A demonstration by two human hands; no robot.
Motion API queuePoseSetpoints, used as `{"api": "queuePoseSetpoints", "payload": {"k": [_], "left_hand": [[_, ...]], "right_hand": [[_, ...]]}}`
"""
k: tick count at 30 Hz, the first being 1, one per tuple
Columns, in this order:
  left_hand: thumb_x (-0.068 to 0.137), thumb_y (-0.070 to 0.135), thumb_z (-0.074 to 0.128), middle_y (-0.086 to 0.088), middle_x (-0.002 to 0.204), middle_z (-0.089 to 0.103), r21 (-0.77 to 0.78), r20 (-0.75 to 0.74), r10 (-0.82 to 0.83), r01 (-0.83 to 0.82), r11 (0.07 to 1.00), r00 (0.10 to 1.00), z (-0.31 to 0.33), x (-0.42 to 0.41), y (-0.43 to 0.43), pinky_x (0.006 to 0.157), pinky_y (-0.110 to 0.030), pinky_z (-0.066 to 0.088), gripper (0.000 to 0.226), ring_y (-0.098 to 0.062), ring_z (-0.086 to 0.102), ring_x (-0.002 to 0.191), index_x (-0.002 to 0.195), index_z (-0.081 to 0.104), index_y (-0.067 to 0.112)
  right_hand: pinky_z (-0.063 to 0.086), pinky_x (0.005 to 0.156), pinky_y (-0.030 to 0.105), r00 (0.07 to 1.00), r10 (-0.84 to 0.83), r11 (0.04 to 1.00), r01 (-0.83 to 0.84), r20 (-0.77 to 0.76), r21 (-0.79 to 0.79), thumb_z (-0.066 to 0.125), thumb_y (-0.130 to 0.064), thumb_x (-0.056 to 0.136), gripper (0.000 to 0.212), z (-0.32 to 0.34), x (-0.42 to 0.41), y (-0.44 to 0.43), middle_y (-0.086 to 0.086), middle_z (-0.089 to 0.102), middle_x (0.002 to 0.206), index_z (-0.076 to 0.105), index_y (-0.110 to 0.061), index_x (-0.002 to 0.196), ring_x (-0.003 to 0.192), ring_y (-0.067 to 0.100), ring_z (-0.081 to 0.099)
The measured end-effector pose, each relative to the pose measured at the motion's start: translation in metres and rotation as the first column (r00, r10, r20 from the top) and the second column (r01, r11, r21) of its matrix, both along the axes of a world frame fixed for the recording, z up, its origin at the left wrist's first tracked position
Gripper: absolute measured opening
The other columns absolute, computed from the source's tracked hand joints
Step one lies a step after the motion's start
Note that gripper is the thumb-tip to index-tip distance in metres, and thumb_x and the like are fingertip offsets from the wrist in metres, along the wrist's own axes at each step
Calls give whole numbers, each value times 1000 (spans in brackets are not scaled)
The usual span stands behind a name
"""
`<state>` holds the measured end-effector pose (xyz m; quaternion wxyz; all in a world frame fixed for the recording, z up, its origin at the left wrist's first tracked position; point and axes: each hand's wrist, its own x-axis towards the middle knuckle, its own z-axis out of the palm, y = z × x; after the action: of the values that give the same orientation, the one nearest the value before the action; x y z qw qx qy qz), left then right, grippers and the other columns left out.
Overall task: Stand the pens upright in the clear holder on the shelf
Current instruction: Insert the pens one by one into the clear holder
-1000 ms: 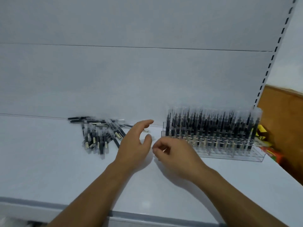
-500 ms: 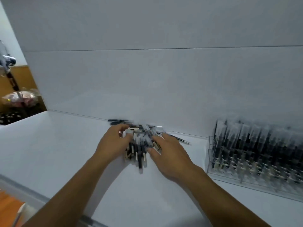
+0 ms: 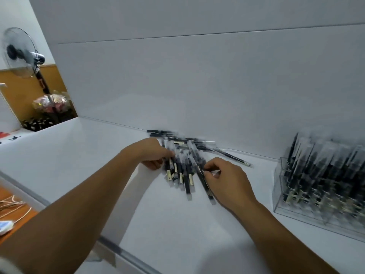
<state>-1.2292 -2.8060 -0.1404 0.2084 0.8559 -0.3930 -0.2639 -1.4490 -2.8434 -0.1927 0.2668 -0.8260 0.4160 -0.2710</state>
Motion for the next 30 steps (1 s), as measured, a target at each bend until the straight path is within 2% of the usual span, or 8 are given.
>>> {"api": "queuePoseSetpoints", "payload": {"k": [6,12,15,19,23,25,28,30], "left_hand": [[78,29,79,-8,78,71,30,-180,27,-22,999,983,8,4,-5,63,-25,59,28,-14,68,64,84,68,4],[85,22,72,-7,79,72,-8,-308,74,-81,997,949,0,9,0,61,-22,58,24,-14,65,55,99,72,2],[87,19,67,-9,82,71,-66,-329,92,-120,991,940,-4,6,4,66,-25,59,21,-15,65,59,98,70,1],[87,16,66,-7,78,68,-136,-417,105,-176,975,903,-9,2,14,60,-23,58,16,-14,65,59,96,69,2],[90,14,65,-8,85,73,-260,-541,55,-229,938,839,-12,0,25,72,-26,59,16,-12,67,66,100,69,2],[92,13,62,-8,88,74,-340,-535,5,-221,914,845,-13,-4,30,79,-27,56,13,-12,66,70,95,70,4],[94,14,60,-5,87,73,-440,-503,-73,-183,879,861,-11,-12,39,72,-22,56,12,-9,66,72,92,68,5],[94,14,59,-4,88,72,-515,-487,-126,-167,841,864,-9,-19,43,75,-22,55,11,-11,67,77,91,66,7]], "right_hand": [[32,52,9,994,-34,992,21,108,125,64,-24,89,14,-1,-2,-3,-20,61,89,56,-34,94,69,-4,53],[38,54,15,976,-48,977,3,211,212,62,-22,88,23,-3,-3,-4,-15,62,96,57,-34,107,76,5,59],[38,57,14,975,-43,978,-5,220,210,63,-23,88,24,-4,-2,-5,-16,61,96,57,-35,108,75,3,57],[38,61,15,967,-37,979,-15,253,202,65,-23,86,24,-5,-2,-4,-16,62,96,62,-35,106,72,2,54],[39,59,17,958,-43,981,-13,285,194,65,-22,85,18,-3,-3,-3,-14,62,92,63,-38,93,67,3,53],[39,59,18,958,-46,982,-8,284,188,65,-23,86,16,-2,-4,-1,-14,62,92,62,-37,93,65,2,53],[42,59,20,953,-52,982,-6,298,190,64,-24,88,14,1,-4,1,-13,61,93,63,-36,97,58,1,54],[42,59,20,943,-51,982,-12,329,186,64,-23,88,14,4,-3,3,-13,62,92,63,-34,97,54,-3,55]]}}
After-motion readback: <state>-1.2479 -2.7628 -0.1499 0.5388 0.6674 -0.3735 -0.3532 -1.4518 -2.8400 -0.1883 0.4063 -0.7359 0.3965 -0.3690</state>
